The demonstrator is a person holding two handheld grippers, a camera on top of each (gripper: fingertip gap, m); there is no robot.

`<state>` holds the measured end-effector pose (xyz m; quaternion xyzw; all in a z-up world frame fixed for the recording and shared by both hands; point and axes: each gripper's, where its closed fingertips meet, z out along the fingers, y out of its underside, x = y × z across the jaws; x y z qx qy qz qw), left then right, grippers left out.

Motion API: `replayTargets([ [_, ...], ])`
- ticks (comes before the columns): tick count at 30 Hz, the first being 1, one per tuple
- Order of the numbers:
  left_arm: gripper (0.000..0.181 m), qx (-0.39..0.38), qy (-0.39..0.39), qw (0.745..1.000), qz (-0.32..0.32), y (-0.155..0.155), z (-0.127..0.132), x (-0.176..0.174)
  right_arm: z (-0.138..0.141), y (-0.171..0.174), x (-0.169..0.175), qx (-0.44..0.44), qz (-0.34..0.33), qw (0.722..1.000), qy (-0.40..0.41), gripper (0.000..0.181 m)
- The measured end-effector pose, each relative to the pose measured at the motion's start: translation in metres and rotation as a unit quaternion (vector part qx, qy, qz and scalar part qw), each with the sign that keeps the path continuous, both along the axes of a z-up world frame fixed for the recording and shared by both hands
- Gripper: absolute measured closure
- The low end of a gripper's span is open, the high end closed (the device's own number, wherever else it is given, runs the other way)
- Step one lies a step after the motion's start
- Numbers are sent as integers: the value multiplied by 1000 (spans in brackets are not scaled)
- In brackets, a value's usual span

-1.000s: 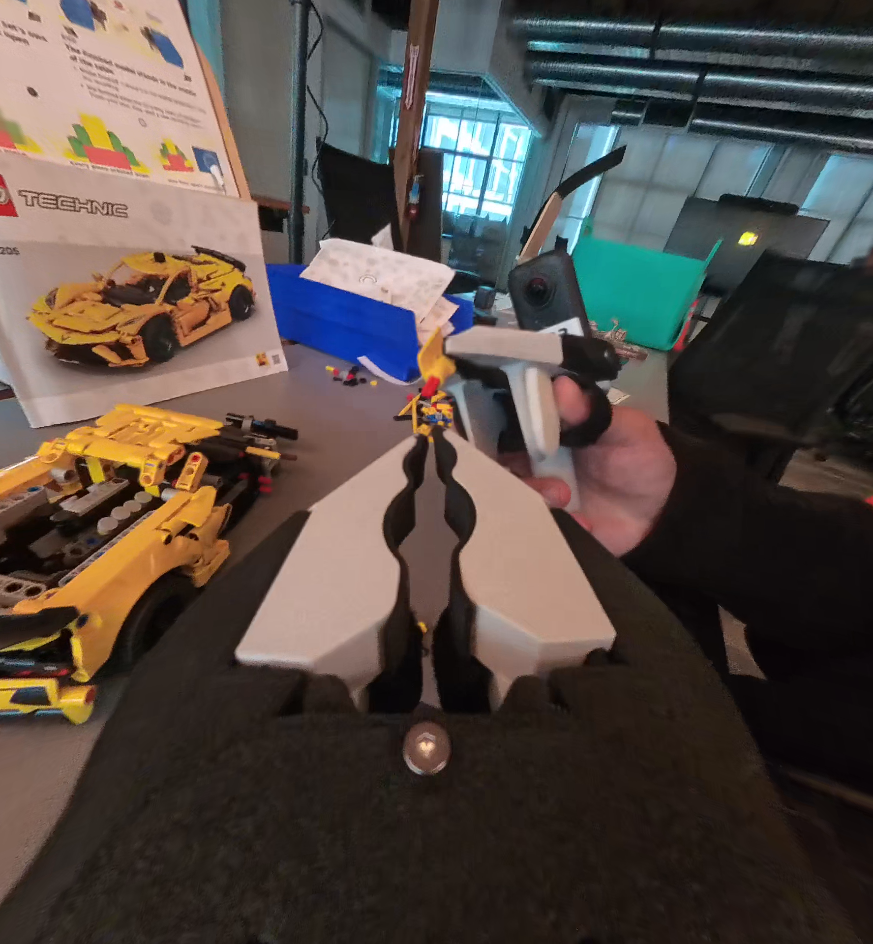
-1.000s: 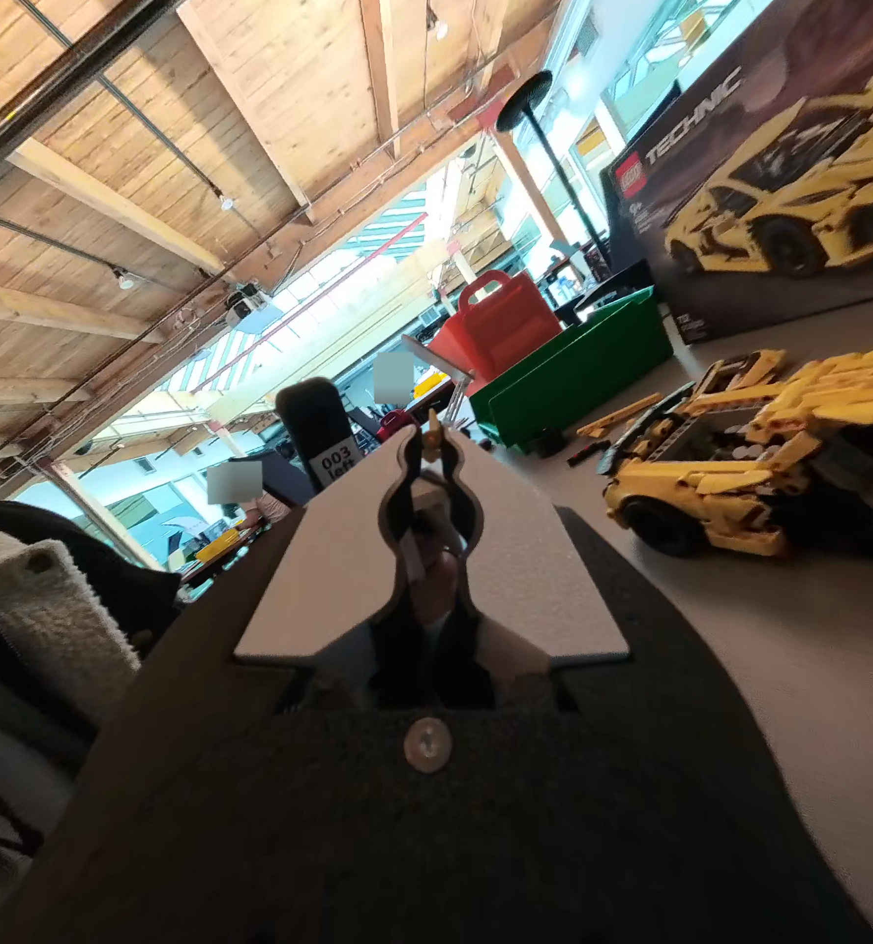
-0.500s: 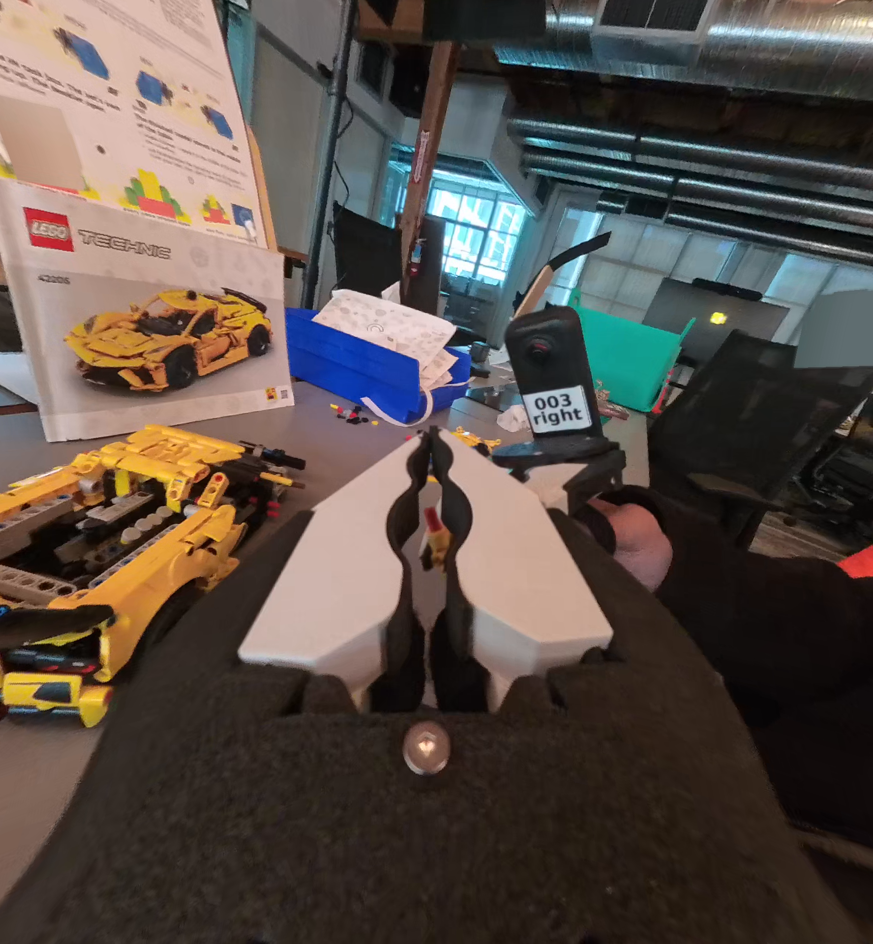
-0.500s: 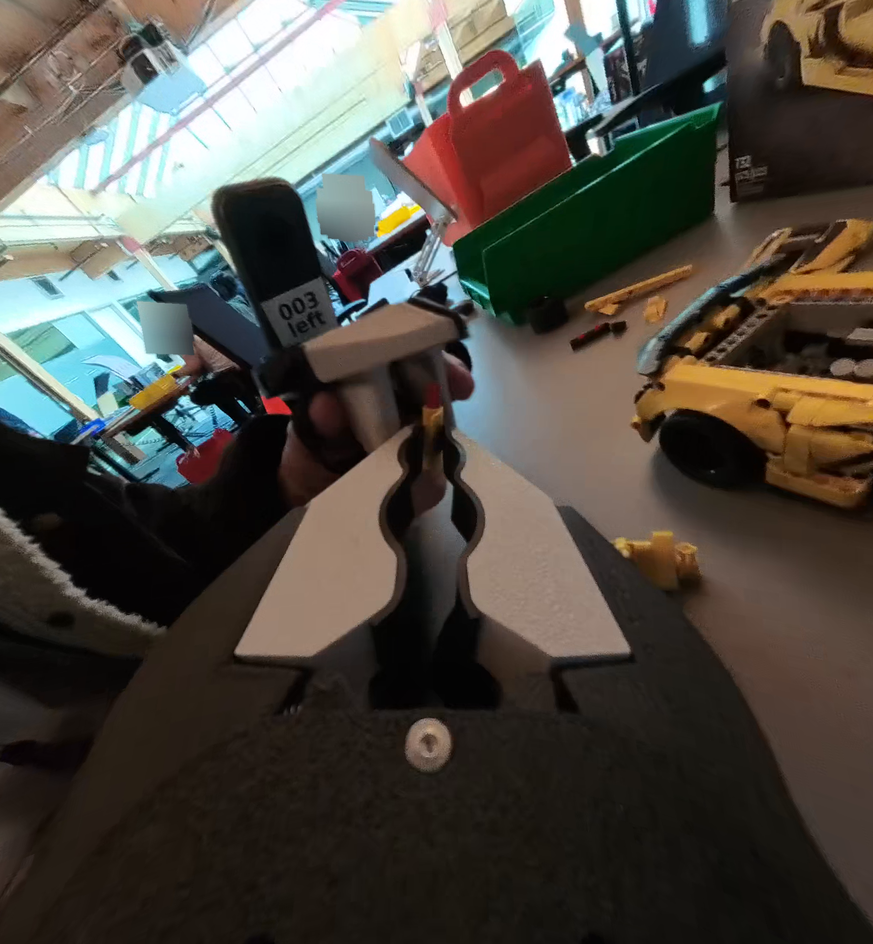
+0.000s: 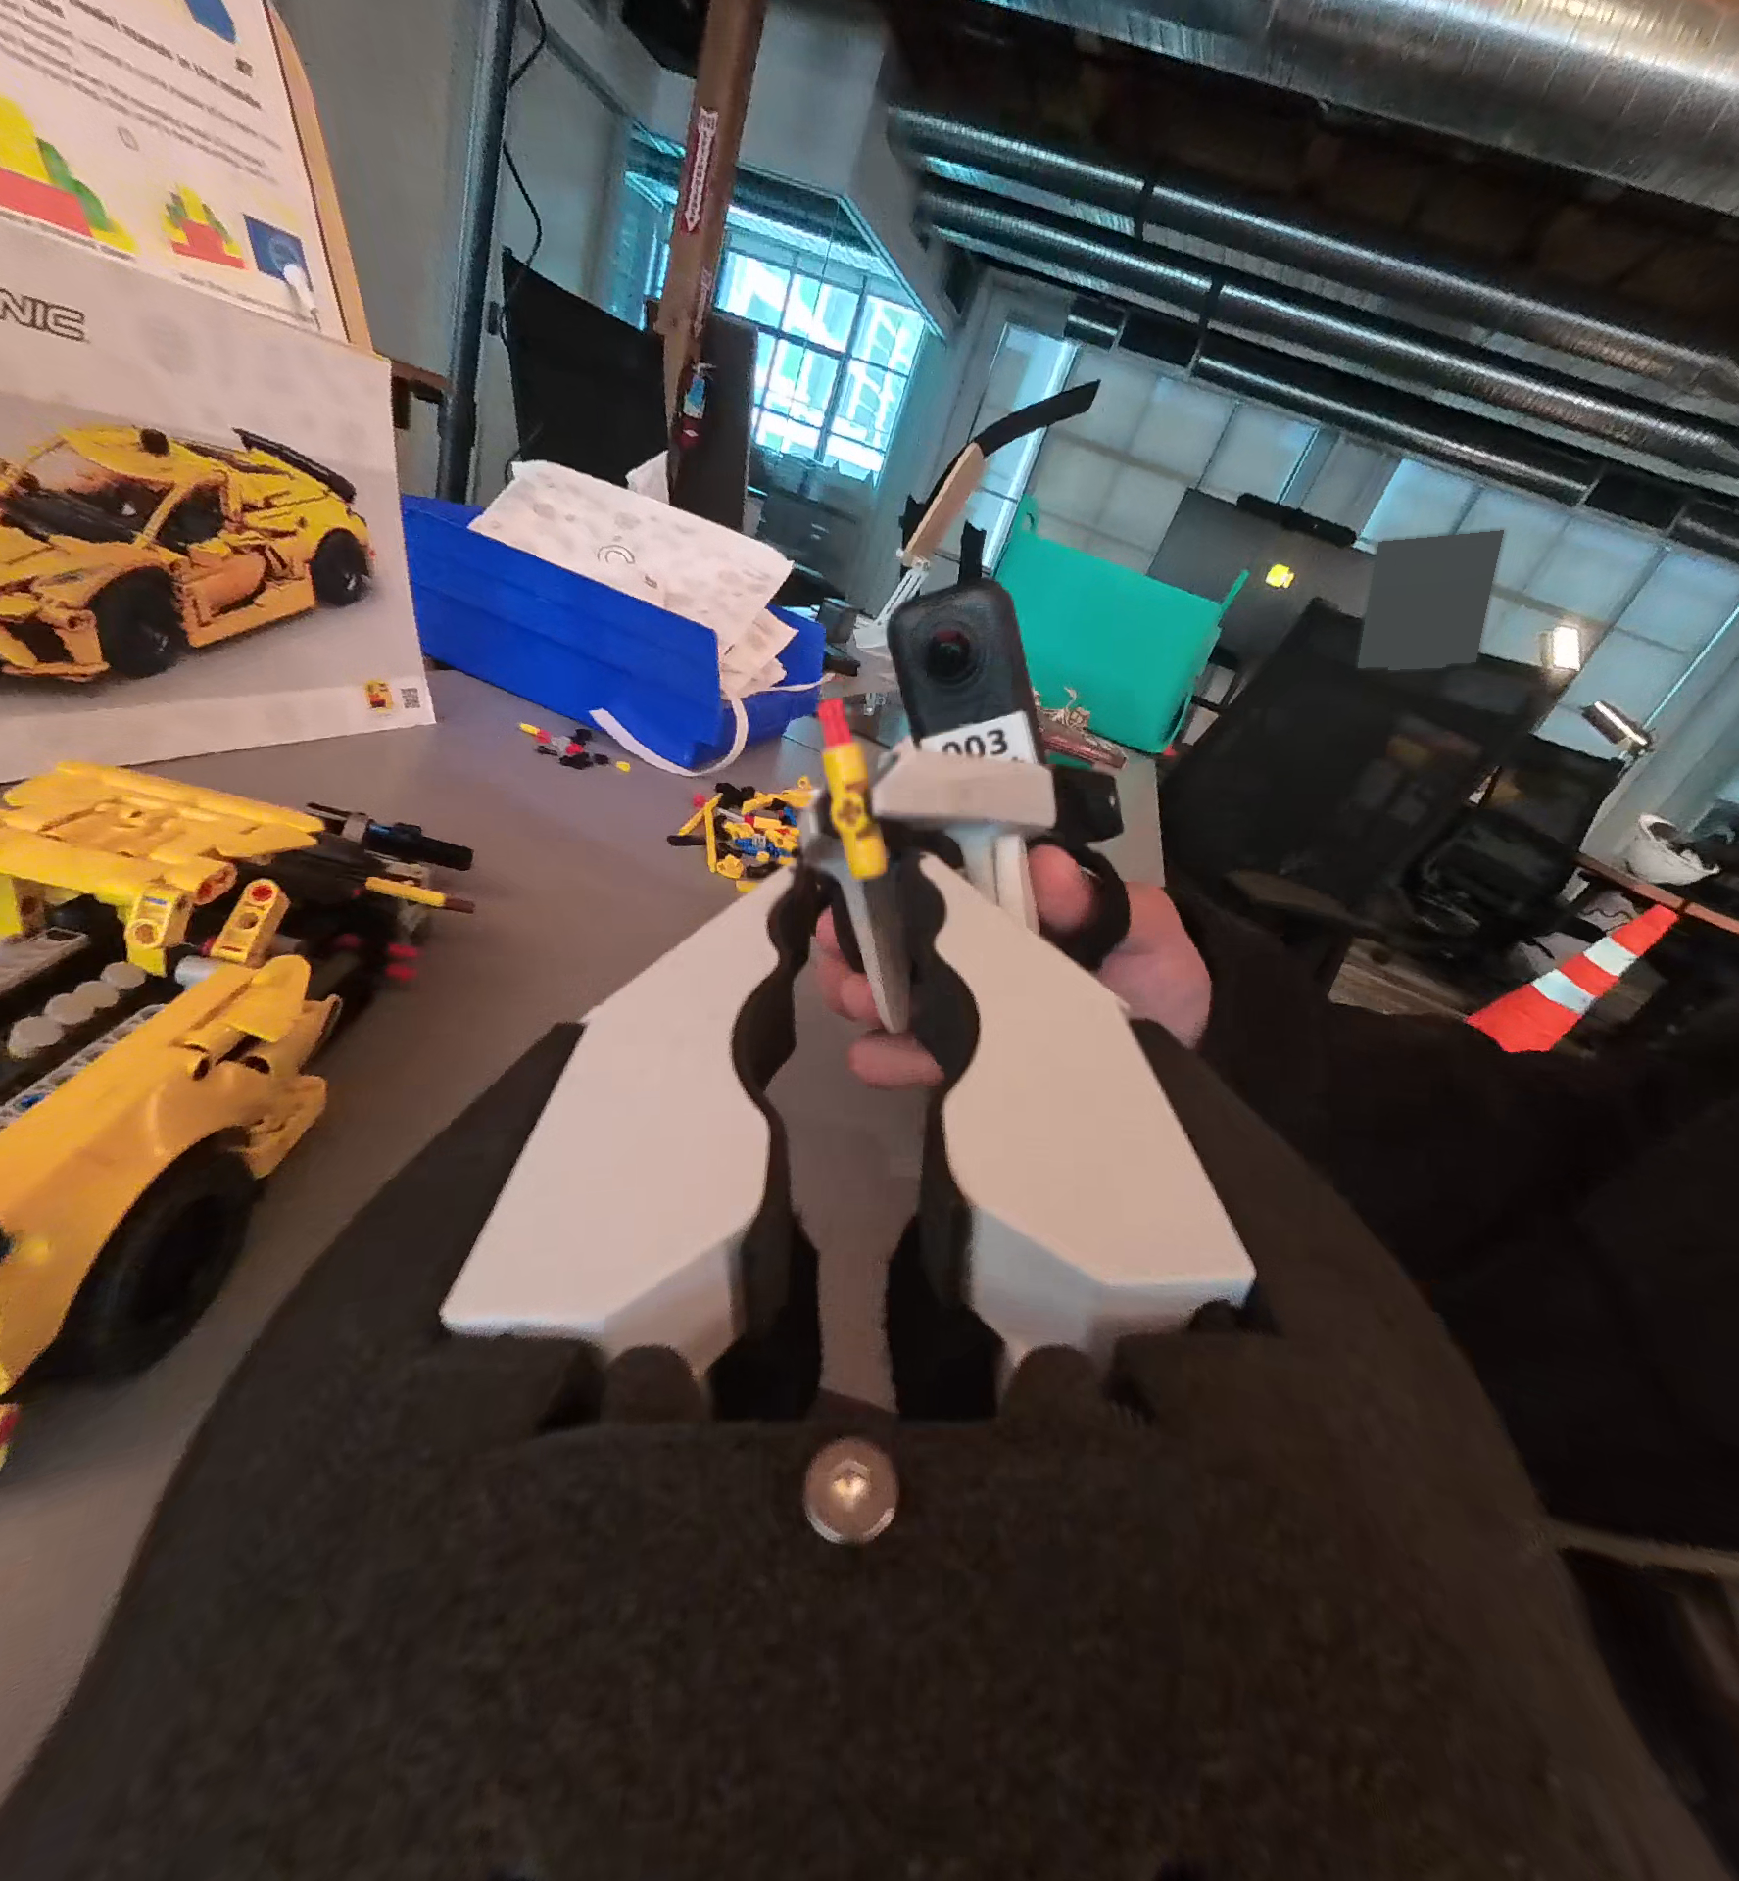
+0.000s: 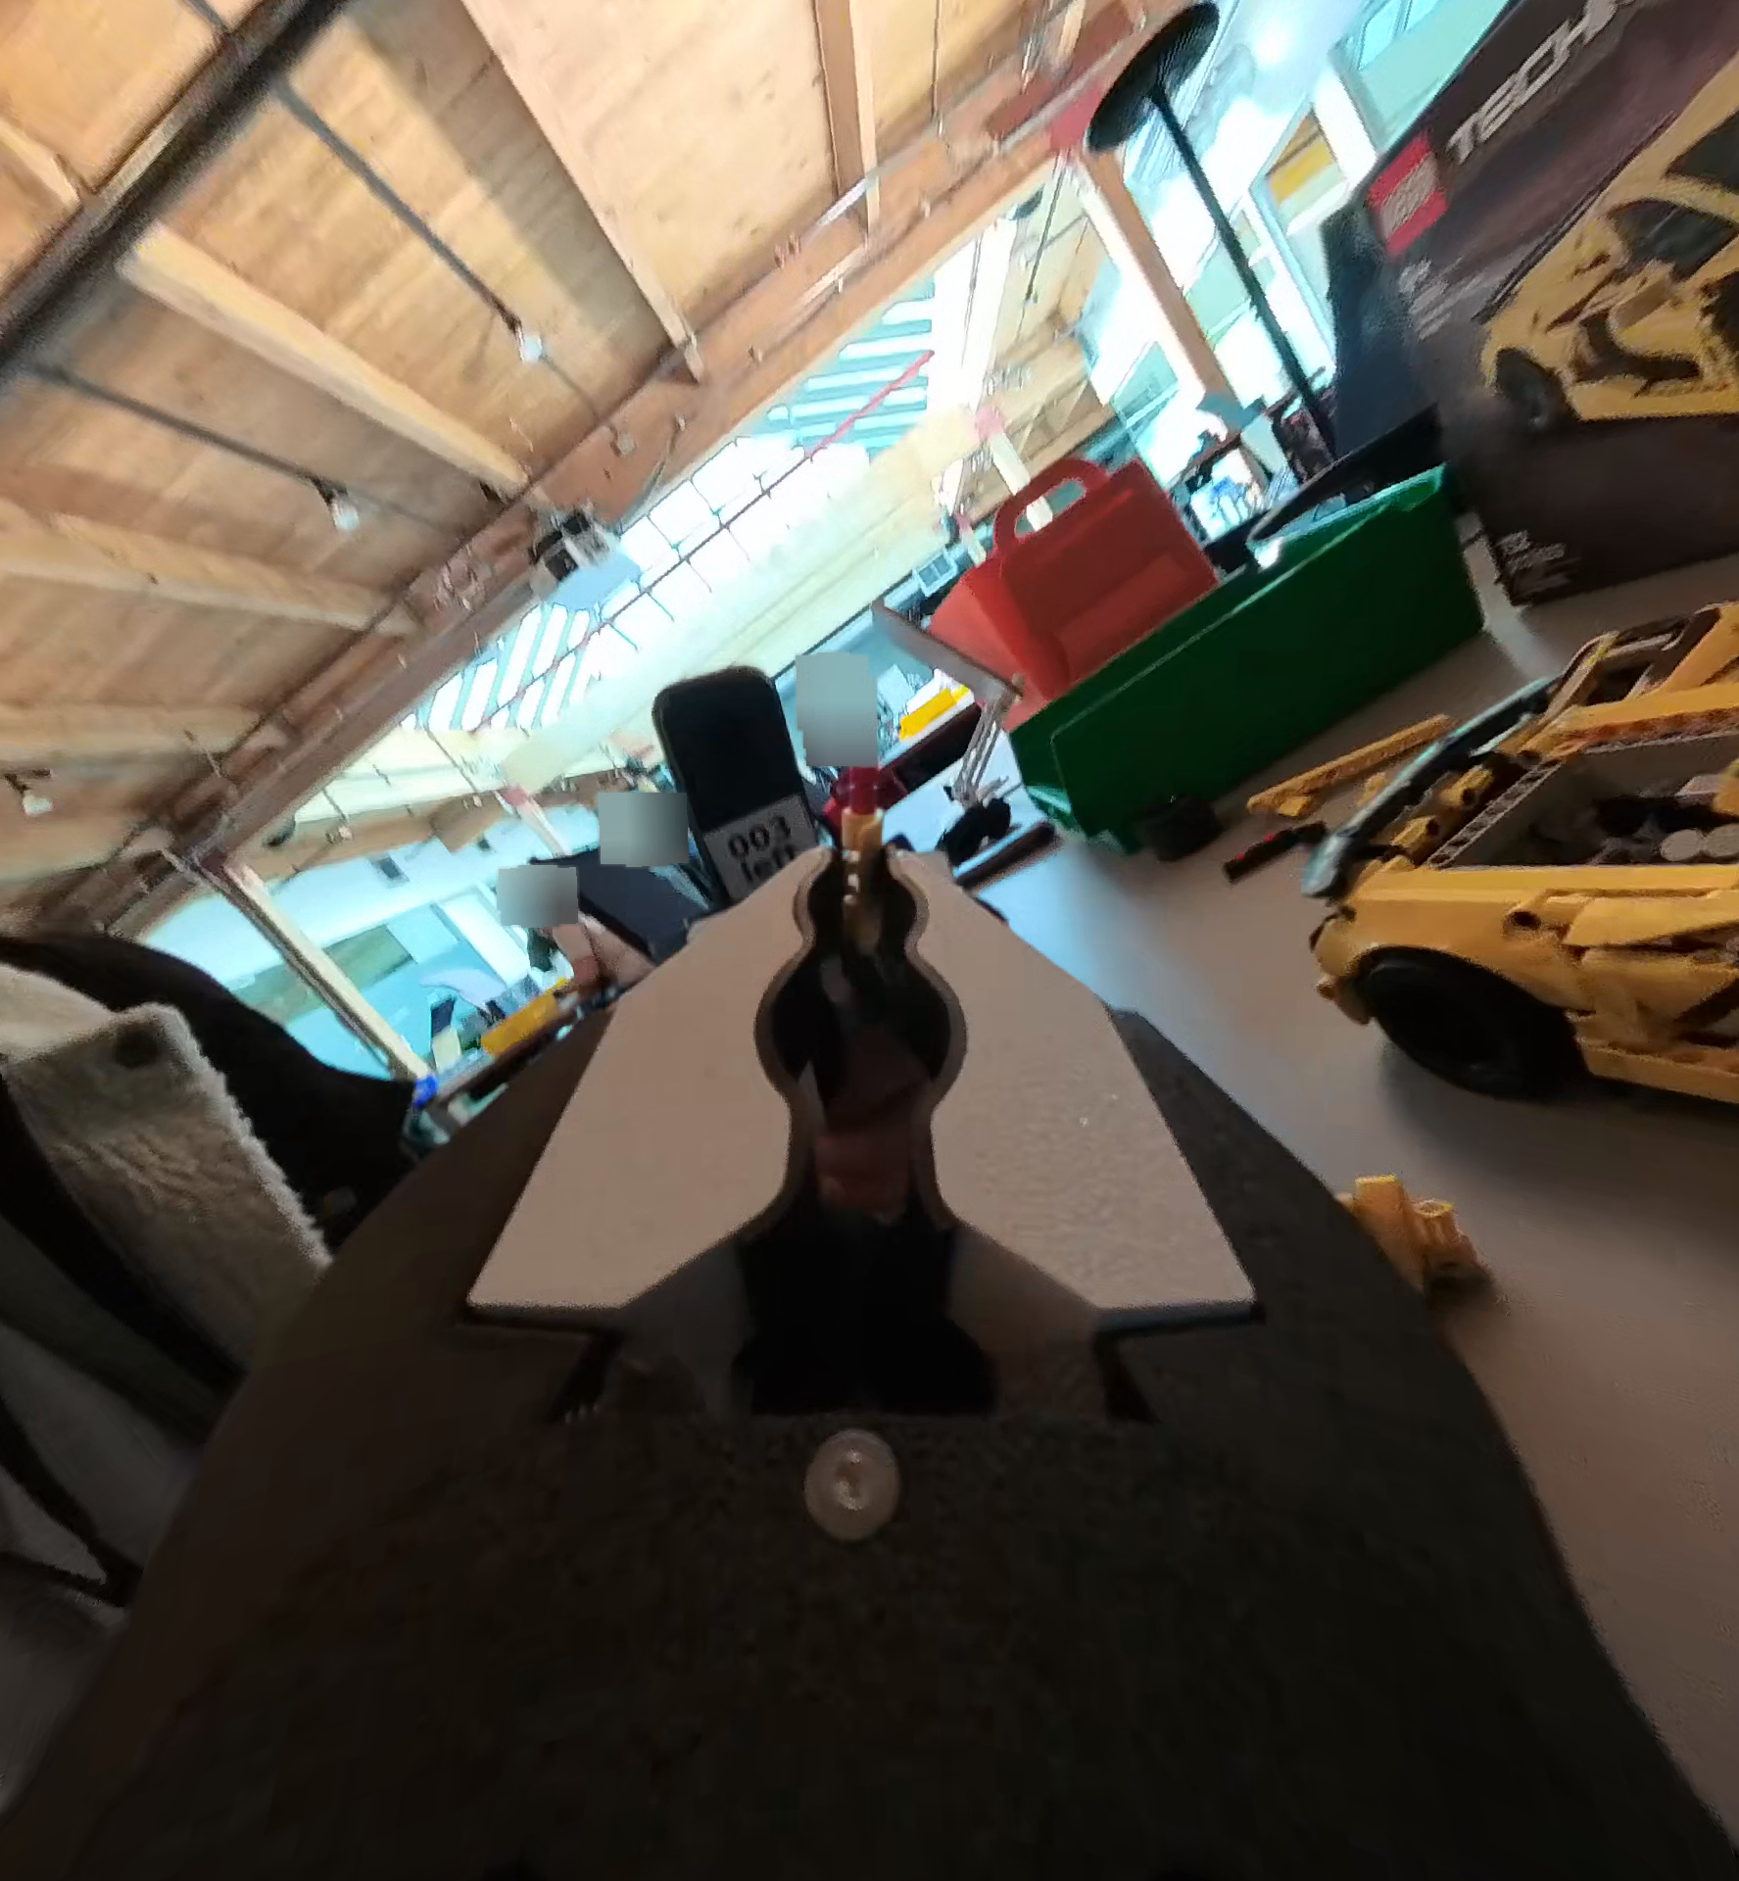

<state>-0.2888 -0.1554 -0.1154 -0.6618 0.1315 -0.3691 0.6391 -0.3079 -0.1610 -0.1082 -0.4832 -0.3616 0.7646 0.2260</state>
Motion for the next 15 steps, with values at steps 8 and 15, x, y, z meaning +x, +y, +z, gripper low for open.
replayTargets([
  [8, 175, 2, 7, 1000, 8, -2, -1, -7, 1, 3, 3, 17, 4, 1000, 1, 166],
  [15, 175, -4, 12, 1000, -7, -4, -4, -3, -6, 8, 7, 15, 3, 1000, -25, 181],
])
